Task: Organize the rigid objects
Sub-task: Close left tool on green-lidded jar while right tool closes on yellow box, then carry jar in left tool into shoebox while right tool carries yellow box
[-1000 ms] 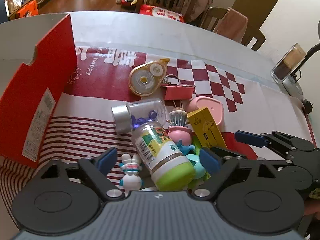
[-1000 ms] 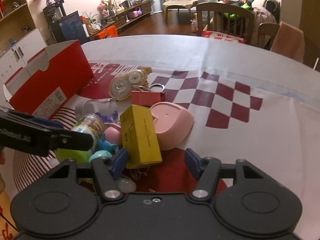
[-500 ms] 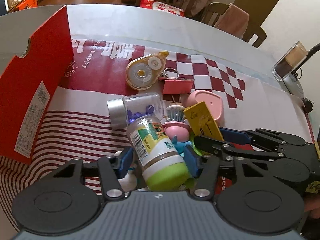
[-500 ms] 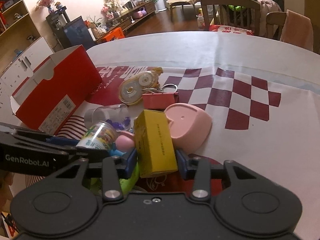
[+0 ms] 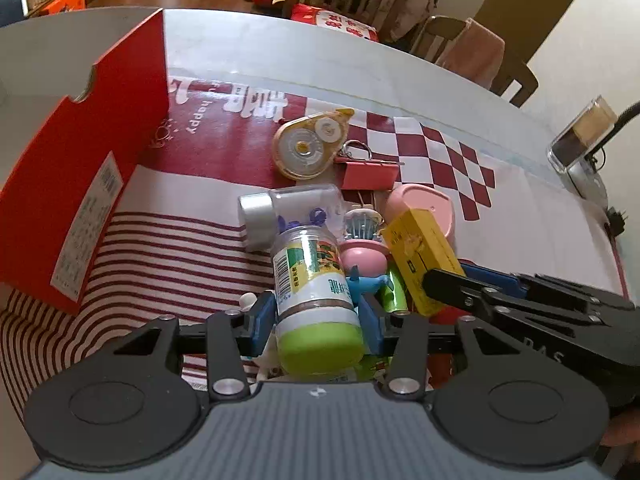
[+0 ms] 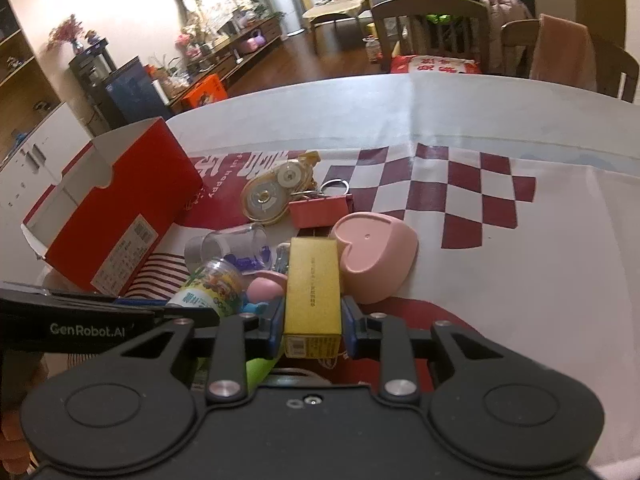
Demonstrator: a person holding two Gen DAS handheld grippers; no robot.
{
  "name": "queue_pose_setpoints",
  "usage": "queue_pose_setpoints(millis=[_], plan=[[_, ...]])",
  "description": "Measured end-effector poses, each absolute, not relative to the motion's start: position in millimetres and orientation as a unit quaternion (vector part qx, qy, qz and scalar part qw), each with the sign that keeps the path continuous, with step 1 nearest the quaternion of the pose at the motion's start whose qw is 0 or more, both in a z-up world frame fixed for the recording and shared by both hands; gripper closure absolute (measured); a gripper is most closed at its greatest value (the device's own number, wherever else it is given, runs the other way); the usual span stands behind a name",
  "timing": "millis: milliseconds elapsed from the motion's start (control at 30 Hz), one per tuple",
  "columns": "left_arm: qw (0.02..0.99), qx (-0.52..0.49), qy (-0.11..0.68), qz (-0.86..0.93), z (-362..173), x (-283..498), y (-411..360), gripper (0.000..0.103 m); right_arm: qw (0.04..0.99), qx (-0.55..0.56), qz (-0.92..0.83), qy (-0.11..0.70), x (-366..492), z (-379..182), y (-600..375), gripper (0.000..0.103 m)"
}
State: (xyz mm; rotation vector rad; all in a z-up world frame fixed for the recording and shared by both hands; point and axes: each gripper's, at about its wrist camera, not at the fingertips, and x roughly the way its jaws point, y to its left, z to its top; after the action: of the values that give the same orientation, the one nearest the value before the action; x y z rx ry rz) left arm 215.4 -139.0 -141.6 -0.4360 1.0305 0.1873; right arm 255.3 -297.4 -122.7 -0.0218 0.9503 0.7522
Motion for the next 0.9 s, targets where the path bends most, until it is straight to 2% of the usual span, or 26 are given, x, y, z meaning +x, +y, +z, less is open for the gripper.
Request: queue_pose_setpoints(millis=[533,900], plan=[[0.851,-0.24,0.461,0.079,-122,176,-115,0.059,0.838,0.006,0.335,0.431,211,-85,-295,0.075],[0.873,-0.251,0.417,0.037,-78,141,-96,0.059,0.853,0.0,0.327,0.407,181,-47,-268,0.075]])
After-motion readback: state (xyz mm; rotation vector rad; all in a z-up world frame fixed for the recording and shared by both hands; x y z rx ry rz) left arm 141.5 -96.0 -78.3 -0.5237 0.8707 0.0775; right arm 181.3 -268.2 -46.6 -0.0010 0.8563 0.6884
